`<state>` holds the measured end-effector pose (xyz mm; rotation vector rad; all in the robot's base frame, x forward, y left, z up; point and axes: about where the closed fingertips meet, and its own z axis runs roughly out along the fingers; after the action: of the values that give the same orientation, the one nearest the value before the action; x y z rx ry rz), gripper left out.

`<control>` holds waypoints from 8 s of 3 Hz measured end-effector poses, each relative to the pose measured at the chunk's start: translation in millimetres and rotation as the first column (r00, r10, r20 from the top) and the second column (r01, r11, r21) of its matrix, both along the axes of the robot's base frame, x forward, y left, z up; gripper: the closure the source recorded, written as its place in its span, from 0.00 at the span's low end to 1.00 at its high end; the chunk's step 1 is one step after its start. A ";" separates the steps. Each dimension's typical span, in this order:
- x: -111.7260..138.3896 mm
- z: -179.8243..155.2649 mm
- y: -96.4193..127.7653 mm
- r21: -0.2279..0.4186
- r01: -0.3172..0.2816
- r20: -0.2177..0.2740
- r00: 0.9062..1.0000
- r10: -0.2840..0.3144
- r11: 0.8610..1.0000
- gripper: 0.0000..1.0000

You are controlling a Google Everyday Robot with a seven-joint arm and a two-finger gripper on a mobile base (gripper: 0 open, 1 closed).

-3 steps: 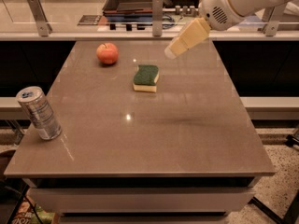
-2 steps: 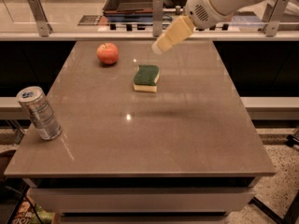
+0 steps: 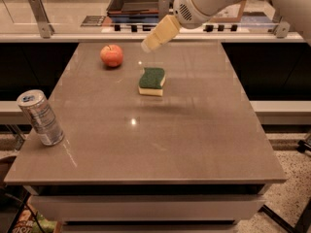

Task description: Move apple near redbull can

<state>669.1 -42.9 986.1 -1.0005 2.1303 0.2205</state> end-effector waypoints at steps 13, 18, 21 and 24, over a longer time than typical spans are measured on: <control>128.5 -141.6 188.8 0.206 -0.195 0.046 0.981 0.190 0.959 0.89; 95.9 -66.5 143.1 0.252 -0.303 0.018 0.951 0.309 0.919 1.00; 16.2 -33.5 121.6 0.218 -0.285 0.033 0.958 0.285 0.933 1.00; -54.2 -40.4 103.2 0.255 -0.386 -0.019 0.915 0.404 0.886 1.00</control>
Offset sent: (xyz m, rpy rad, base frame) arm 0.0448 0.0629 -0.0543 0.0341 0.0146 0.0514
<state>614.9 60.3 945.7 -1.2824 1.8799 0.7144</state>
